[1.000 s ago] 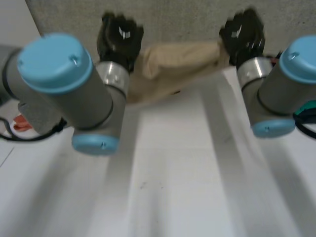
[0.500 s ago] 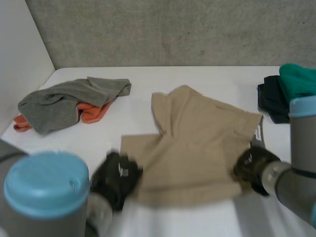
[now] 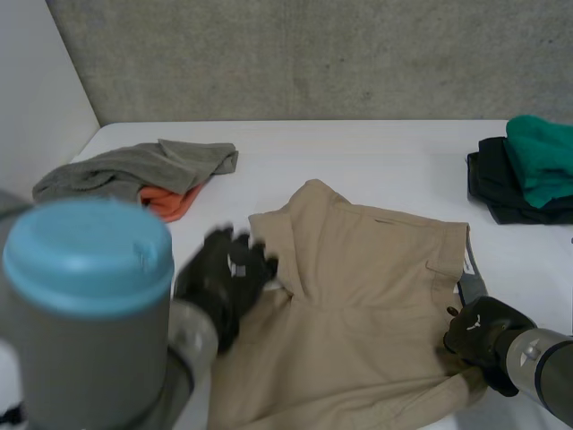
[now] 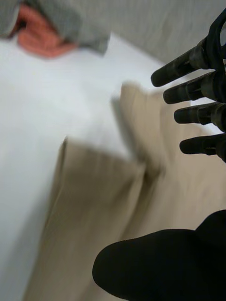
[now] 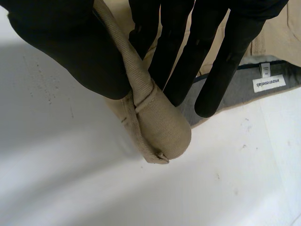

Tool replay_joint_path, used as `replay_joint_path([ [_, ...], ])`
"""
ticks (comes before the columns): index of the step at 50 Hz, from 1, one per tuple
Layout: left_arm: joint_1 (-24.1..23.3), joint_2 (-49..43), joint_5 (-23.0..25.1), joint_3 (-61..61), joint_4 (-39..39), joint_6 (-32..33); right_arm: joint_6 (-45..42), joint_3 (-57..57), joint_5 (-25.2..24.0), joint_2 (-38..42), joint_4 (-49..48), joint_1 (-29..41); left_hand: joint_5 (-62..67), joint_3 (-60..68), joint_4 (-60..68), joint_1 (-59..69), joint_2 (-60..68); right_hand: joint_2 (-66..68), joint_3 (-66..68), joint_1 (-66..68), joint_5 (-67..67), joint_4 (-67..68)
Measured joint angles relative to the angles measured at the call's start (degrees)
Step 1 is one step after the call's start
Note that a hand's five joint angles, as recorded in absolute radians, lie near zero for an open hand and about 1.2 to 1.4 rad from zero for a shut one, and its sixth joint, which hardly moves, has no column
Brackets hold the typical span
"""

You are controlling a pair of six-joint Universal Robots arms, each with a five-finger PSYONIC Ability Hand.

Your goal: Fold the laundry.

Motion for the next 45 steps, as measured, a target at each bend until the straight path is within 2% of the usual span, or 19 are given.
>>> replay_joint_path([
  [6, 4.8, -5.6, 2.1, 8.1, 6.7, 0.3, 0.2, 0.9, -0.4, 0.1, -1.6, 0.1, 0.0, 0.0, 0.0, 0.1, 0.0, 0.0, 0.0, 0.0, 0.0, 0.0],
  [8, 6.7, -9.0, 5.1, 11.2, 9.7, 0.4, 0.3, 1.2, -0.4, 0.2, -2.2, 0.1, 0.1, 0.0, 0.1, 0.2, 0.0, 0.0, 0.0, 0.0, 0.0, 0.0],
  [10, 9.2, -13.5, 10.2, 14.7, 12.8, 0.4, 0.3, 1.5, -0.4, 0.4, -3.1, 0.2, 2.6, 1.9, 2.5, 3.3, 2.2, 0.0, 0.0, 0.0, 0.0, 0.0],
  [16, 14.4, -24.4, 22.5, 23.4, 16.4, 0.7, 0.4, 2.3, -0.4, 0.7, -4.7, 0.3, 6.8, 5.9, 6.8, 7.7, 6.3, 0.0, 0.0, 0.0, 0.0, 0.0],
  [18, 15.6, -27.9, 25.2, 26.3, 16.6, 0.9, 0.4, 2.5, -0.4, 0.8, -5.1, 0.2, 8.3, 7.5, 8.3, 9.0, 7.8, 0.0, 0.0, 0.0, 0.0, 0.0],
  [22, 16.5, -33.1, 27.3, 30.8, 16.5, 1.8, 0.4, 2.7, -0.3, 1.2, -5.8, 0.2, 12.5, 11.8, 12.4, 12.9, 11.9, 0.0, 0.0, 0.0, 0.0, 0.0],
  [24, 16.6, -35.2, 27.4, 32.5, 16.1, 2.7, 0.4, 2.7, -0.3, 1.5, -6.0, 0.1, 18.4, 17.8, 18.5, 20.4, 18.0, 0.0, 0.0, 0.0, 0.0, 0.0],
  [28, 16.6, -37.4, 26.7, 34.0, 15.0, 4.8, 0.4, 2.7, -0.3, 2.0, -6.4, 0.0, 37.2, 37.2, 37.9, 41.1, 38.5, 0.0, 0.0, 0.0, 0.0, 0.0],
  [29, 16.7, -37.6, 26.2, 34.1, 14.5, 5.4, 0.4, 2.6, -0.3, 2.1, -6.4, 0.0, 47.0, 47.4, 48.2, 50.5, 47.9, 0.0, 0.0, 0.0, 0.0, 0.0],
  [30, 16.7, -37.7, 25.8, 34.0, 14.1, 5.7, 0.4, 2.6, -0.3, 2.1, -6.5, -0.1, 47.0, 47.4, 48.2, 50.5, 47.9, 0.0, 0.0, 0.0, 0.0, 0.0],
  [31, 16.7, -37.6, 25.3, 33.9, 13.6, 6.1, 0.4, 2.6, -0.3, 2.1, -6.5, -0.1, 52.7, 53.3, 54.3, 54.6, 54.1, 0.0, 0.0, 0.0, 0.0, 0.0],
  [38, 16.1, -33.2, 18.3, 30.3, 11.1, 6.8, 0.4, 2.1, -0.3, 2.2, -7.2, -0.1, 53.4, 54.9, 55.9, 54.6, 55.5, 0.0, 0.0, 0.0, 0.0, 0.0],
  [45, 15.3, -24.8, 9.7, 22.7, 14.2, 6.8, 0.4, 2.0, -0.3, 2.2, -7.7, 0.0, 53.4, 54.9, 56.1, 54.6, 55.6, 0.0, 0.0, 0.0, 0.0, 0.0],
])
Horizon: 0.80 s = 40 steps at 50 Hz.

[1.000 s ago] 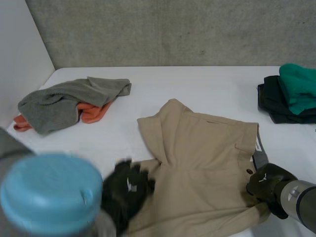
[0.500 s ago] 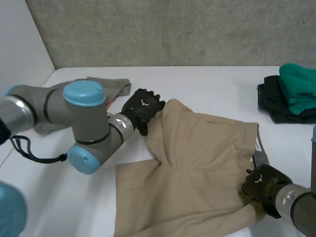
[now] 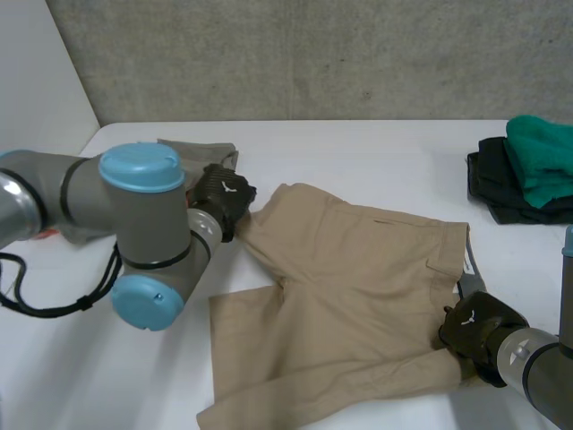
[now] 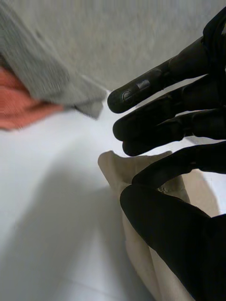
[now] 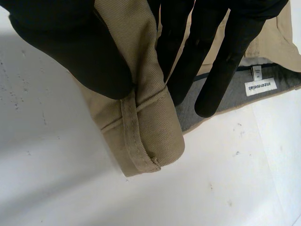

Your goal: Fold the laundry.

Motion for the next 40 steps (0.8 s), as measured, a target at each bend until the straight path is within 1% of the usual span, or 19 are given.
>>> replay_joint_path([
  [7, -2.2, 5.6, -4.2, -7.6, 2.2, 0.3, 0.1, 0.0, 0.0, 0.0, -0.5, 0.0, 0.0, 0.0, 0.0, 0.0, 0.0, 0.0, 0.0, 0.0, 0.0, 0.0],
  [13, -4.6, 6.8, -6.3, -10.6, 2.1, 0.4, 0.1, 0.1, 0.1, 0.0, -0.8, 0.0, 0.0, 0.0, 0.0, 0.0, 0.0, 0.0, 0.0, 0.0, 0.0, 0.0],
  [14, -5.6, 6.7, -7.4, -11.4, 2.0, 0.4, 0.1, 0.1, 0.1, 0.0, -0.9, 0.0, 0.0, 0.0, 0.0, 0.0, 0.0, 0.0, 0.0, 0.0, 0.0, 0.0],
  [16, -6.1, 6.5, -8.2, -11.7, 2.0, 0.4, 0.1, 0.1, 0.1, 0.0, -1.1, 0.0, -0.3, -0.6, -0.7, -0.4, -0.6, 0.0, 0.0, 0.0, 0.0, 0.0],
  [17, -6.4, 6.4, -8.6, -11.9, 1.9, 0.4, 0.1, 0.1, 0.1, 0.0, -1.3, 0.1, -6.1, -8.0, -8.5, -7.5, -8.3, 0.0, 0.0, 0.0, 0.0, 0.0],
  [18, -6.6, 6.3, -9.1, -12.0, 1.8, 0.4, 0.1, 0.1, 0.1, 0.0, -1.5, 0.1, -17.2, -19.2, -19.8, -20.5, -20.9, 0.0, 0.0, 0.0, 0.0, 0.0],
  [19, -6.7, 6.3, -9.3, -12.1, 1.8, 0.3, 0.1, 0.1, 0.1, 0.0, -1.7, 0.1, -28.3, -30.1, -31.0, -33.3, -30.8, 0.0, 0.0, 0.0, 0.0, 0.0],
  [20, -6.8, 6.3, -9.5, -12.2, 1.6, 0.3, 0.1, 0.1, 0.1, 0.0, -1.9, 0.1, -35.7, -37.3, -38.4, -41.4, -38.1, 0.0, 0.0, 0.0, 0.0, 0.0],
  [21, -6.9, 6.7, -9.8, -12.4, 1.4, 0.1, 0.2, 0.1, 0.1, 0.0, -2.1, 0.1, -45.0, -47.1, -47.7, -49.7, -48.0, 0.0, 0.0, 0.0, 0.0, 0.0],
  [22, -6.9, 7.1, -10.0, -12.6, 1.2, 0.0, 0.2, 0.1, 0.1, 0.0, -2.3, 0.1, -48.9, -50.3, -51.5, -52.0, -51.1, 0.0, 0.0, 0.0, 0.0, 0.0],
  [23, -7.0, 7.8, -10.2, -12.9, 0.8, -0.3, 0.2, 0.1, 0.1, 0.0, -2.5, 0.1, -50.8, -52.2, -53.2, -52.2, -52.8, 0.0, 0.0, 0.0, 0.0, 0.0],
  [26, -7.0, 11.0, -10.4, -14.5, -0.4, -1.5, 0.2, 0.1, 0.0, 0.0, -2.8, 0.1, -51.3, -52.7, -53.7, -52.2, -53.1, 0.0, 0.0, 0.0, 0.0, 0.0],
  [29, -7.2, 15.6, -10.5, -17.0, -2.1, -4.1, 0.2, 0.0, 0.0, -0.1, -3.1, 0.1, -51.3, -52.7, -53.7, -52.2, -53.1, 0.0, 0.0, 0.0, 0.0, 0.0],
  [35, -9.0, 24.7, -9.9, -23.8, -8.2, -13.9, 0.4, -0.1, 0.1, -0.1, -3.8, 0.0, -48.9, -51.2, -51.6, -49.5, -51.4, 0.0, 0.0, 0.0, 0.0, 0.0],
  [37, -10.2, 27.2, -8.9, -26.6, -11.7, -17.9, 0.7, -0.2, 0.1, -0.1, -4.0, 0.0, -48.0, -50.3, -50.6, -48.4, -50.8, 0.0, 0.0, 0.0, 0.0, 0.0],
  [39, -11.2, 28.4, -7.8, -28.4, -14.3, -20.4, 0.9, -0.2, 0.1, -0.1, -4.1, 0.0, -47.8, -50.1, -50.4, -48.4, -50.7, 0.0, 0.0, 0.0, 0.0, 0.0],
  [40, -11.8, 29.1, -6.6, -29.9, -16.4, -22.2, 1.2, -0.3, 0.1, -0.1, -4.2, 0.0, -47.7, -49.9, -50.3, -48.4, -50.5, 0.0, 0.0, 0.0, 0.0, 0.0],
])
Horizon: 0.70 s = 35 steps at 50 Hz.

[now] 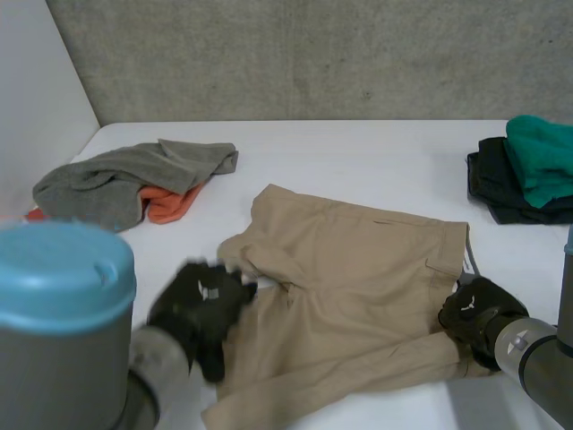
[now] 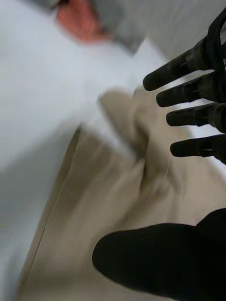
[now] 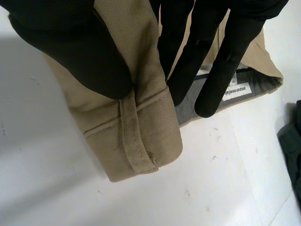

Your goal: Fold the laundry.

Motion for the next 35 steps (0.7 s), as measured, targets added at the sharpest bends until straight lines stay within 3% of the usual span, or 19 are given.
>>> replay_joint_path([
  [8, -1.7, 0.5, 6.2, -5.6, -5.7, -4.8, 1.2, -0.2, 0.1, 0.0, -0.1, 0.1, 0.1, 0.1, 0.2, 0.0, 0.1, 0.0, 0.0, 0.0, 0.0, 0.0],
  [12, -1.7, -0.5, 7.9, -6.8, -5.9, -5.0, 1.4, -0.2, 0.2, -0.2, -0.1, 0.1, 4.8, 5.5, 4.6, 6.2, 5.5, 0.0, 0.0, 0.0, 0.0, 0.0],
  [14, -1.6, -1.4, 8.0, -6.9, -5.7, -4.9, 1.4, -0.2, 0.3, -0.4, 0.0, 0.1, 24.2, 24.4, 24.3, 25.8, 24.7, 0.0, 0.0, 0.0, 0.0, 0.0],
  [18, -1.5, -2.8, 6.6, -6.6, -4.4, -4.6, 1.4, 0.0, 0.7, -1.1, 0.3, 0.1, 47.3, 47.5, 47.7, 42.5, 48.1, 0.0, 0.0, 0.0, 0.0, 0.0],
  [24, -2.8, -2.5, 4.0, -6.5, -4.2, -2.4, -0.7, 1.6, 0.5, -4.0, 4.1, -0.2, 49.8, 49.8, 50.0, 43.7, 50.3, 0.0, 0.0, 0.0, 0.0, 0.0],
  [30, -7.9, -1.6, 3.4, -6.8, -9.6, 5.4, -8.3, 4.4, -0.1, -7.6, 11.8, -3.2, 49.9, 49.8, 50.0, 43.7, 50.4, 0.0, 0.0, 0.0, 0.0, 0.0],
  [35, -8.6, -2.3, 2.9, -3.5, -9.2, 9.3, -11.7, 3.8, -0.3, -8.4, 13.9, -5.8, 49.9, 49.9, 50.0, 43.7, 50.4, 0.0, 0.0, 0.0, 0.0, 0.0],
])
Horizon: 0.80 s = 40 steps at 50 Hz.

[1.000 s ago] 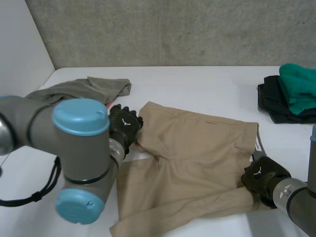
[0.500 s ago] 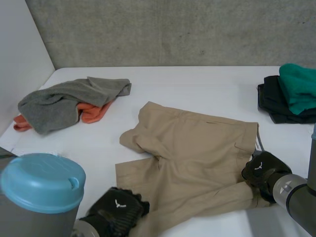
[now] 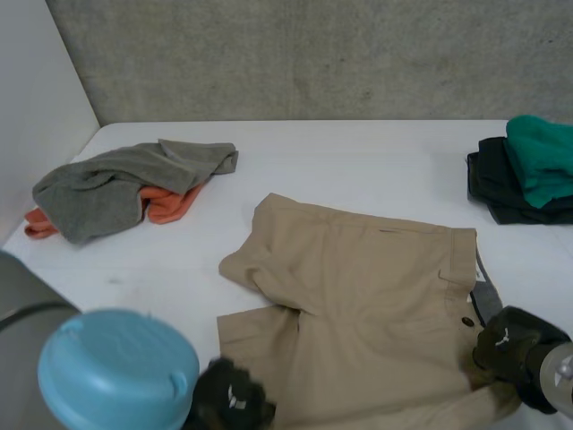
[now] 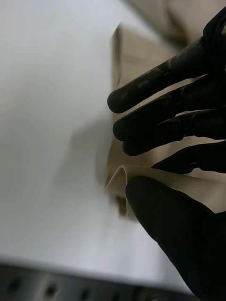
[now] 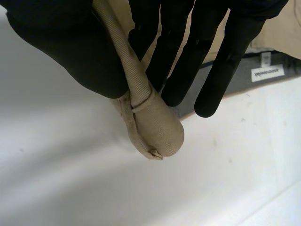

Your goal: Fold the laundry.

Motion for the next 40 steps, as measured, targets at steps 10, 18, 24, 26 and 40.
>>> replay_joint_path([
  [10, 5.4, -6.9, -6.6, 14.4, 13.4, 3.2, 4.6, -6.8, -2.7, 2.2, -8.2, 0.3, 0.0, 0.0, 0.1, 0.0, 0.0, 0.0, 0.0, 0.0, 0.0, 0.0],
  [18, 8.7, -21.6, -9.8, 27.7, 32.0, 14.3, 8.2, -16.2, -3.0, 12.8, -25.6, 3.7, 0.0, 0.0, 0.2, 0.0, 0.0, 0.0, 0.0, 0.0, 0.0, 0.0],
  [24, 9.7, -31.9, -10.9, 35.9, 46.7, 25.0, 8.2, -22.8, -3.0, 22.2, -38.4, 5.4, 0.0, 0.3, 0.2, 0.0, 0.1, 0.0, 0.0, 0.0, 0.0, 0.0],
  [26, 10.5, -35.3, -11.2, 39.0, 53.0, 29.5, 8.1, -26.2, -3.0, 27.1, -44.5, 5.9, 0.0, 0.3, 0.2, 0.0, 0.1, 0.0, 0.0, 0.0, 0.0, 0.0],
  [40, 12.5, -43.1, -10.8, 44.8, 65.3, 35.8, 16.4, -35.9, -0.3, 37.9, -56.1, 6.4, -55.6, -56.0, -56.9, -51.1, -56.8, -55.9, -56.4, -50.2, -55.9, -56.5],
])
